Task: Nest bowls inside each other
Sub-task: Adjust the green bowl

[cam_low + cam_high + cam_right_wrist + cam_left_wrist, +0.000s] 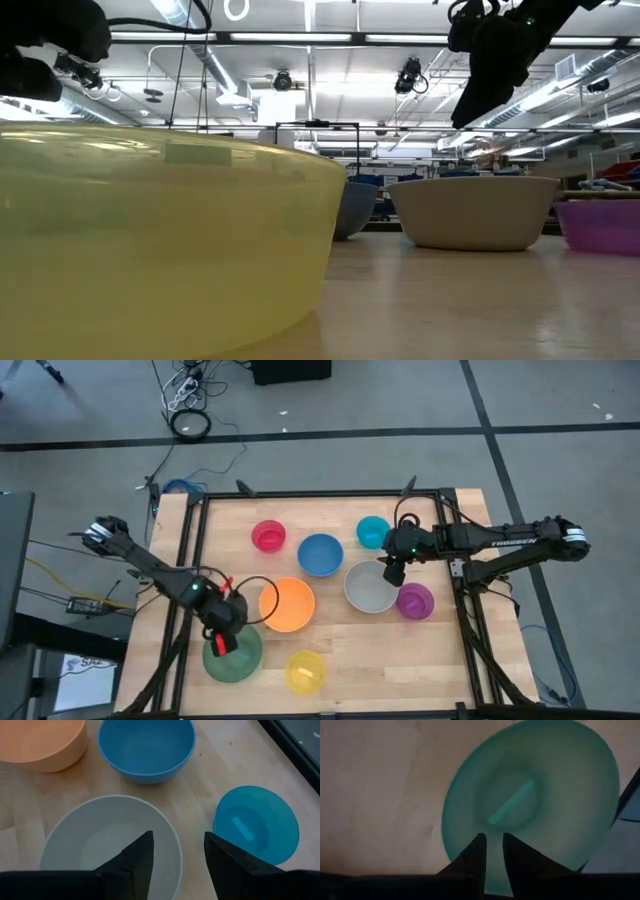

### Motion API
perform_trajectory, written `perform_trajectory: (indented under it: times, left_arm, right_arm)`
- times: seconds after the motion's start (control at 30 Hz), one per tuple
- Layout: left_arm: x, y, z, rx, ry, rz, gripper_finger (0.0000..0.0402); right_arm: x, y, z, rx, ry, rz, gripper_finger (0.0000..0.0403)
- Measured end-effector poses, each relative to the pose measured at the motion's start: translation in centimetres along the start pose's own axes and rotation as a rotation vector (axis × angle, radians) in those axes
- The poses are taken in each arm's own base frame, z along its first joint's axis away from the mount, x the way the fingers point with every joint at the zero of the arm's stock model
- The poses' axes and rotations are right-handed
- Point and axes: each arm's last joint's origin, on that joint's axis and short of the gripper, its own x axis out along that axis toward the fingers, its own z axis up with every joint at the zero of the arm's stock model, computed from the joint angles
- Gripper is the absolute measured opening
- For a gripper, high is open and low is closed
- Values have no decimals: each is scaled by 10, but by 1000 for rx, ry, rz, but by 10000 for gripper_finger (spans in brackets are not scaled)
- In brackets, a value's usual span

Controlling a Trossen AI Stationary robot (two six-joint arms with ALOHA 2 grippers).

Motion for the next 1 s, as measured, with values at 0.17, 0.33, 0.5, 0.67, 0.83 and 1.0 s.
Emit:
perform_trajectory:
  times: [0.17, 0.33, 0.5, 0.67, 0.83, 1.0]
  left_arm:
    - [8, -7, -1, 73, -4, 24, 99]
    - [10, -5, -2, 78, -15, 73, 125]
    - [9, 2, -6, 67, 12, 156, 131]
    - [8, 6, -8, 61, 28, 207, 132]
    - [9, 3, -5, 72, -3, 179, 132]
    - [15, 5, -6, 46, 3, 163, 132]
  right_arm:
    - [0, 0, 1, -2, -10, 2, 162]
    - [0, 0, 1, -4, -13, -1, 162]
    - [0, 0, 1, -12, -16, -12, 162]
    - [0, -1, 1, -13, -17, -16, 162]
    - [0, -1, 1, -13, -17, -17, 162]
    - [0, -1, 1, -12, -18, -18, 162]
